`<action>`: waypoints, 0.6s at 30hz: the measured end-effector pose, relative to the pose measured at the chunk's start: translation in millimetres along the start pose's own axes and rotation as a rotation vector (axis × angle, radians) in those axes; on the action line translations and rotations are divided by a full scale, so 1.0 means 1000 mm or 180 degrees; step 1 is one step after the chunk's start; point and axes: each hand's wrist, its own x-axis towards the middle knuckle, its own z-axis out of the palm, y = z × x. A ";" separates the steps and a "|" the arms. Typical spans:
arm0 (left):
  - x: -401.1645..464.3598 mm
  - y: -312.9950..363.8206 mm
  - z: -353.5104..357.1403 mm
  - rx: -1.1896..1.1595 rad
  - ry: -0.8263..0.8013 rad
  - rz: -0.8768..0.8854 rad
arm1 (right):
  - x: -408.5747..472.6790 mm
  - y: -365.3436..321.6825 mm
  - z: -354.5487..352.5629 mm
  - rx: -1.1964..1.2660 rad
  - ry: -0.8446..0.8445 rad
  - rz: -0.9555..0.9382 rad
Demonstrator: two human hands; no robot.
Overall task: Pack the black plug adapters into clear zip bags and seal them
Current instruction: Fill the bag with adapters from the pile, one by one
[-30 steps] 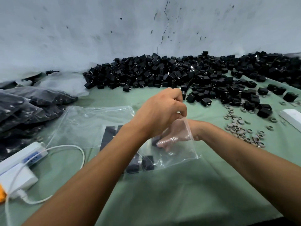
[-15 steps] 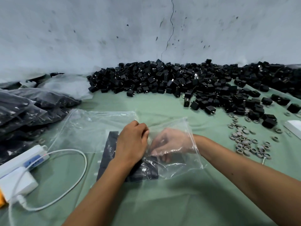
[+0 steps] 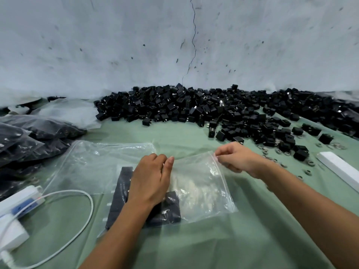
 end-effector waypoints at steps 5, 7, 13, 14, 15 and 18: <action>0.001 0.002 -0.004 0.0081 -0.0049 0.0066 | 0.031 0.023 -0.018 -0.1785 0.2047 0.0297; 0.001 0.003 -0.004 0.0101 -0.0127 0.0054 | 0.043 0.033 -0.023 -0.2528 0.1787 0.0431; 0.000 0.004 -0.002 0.0198 -0.0265 0.0062 | 0.062 0.037 -0.031 -0.2853 0.1106 0.0539; 0.000 0.004 -0.002 0.0212 -0.0277 0.0044 | 0.061 0.037 -0.031 -0.2884 0.1070 0.0497; 0.001 0.004 -0.002 0.0223 -0.0281 0.0030 | 0.059 0.036 -0.032 -0.2903 0.1064 0.0433; 0.002 0.006 -0.003 0.0267 -0.0312 0.0018 | 0.047 0.028 -0.033 -0.2817 0.0902 0.0232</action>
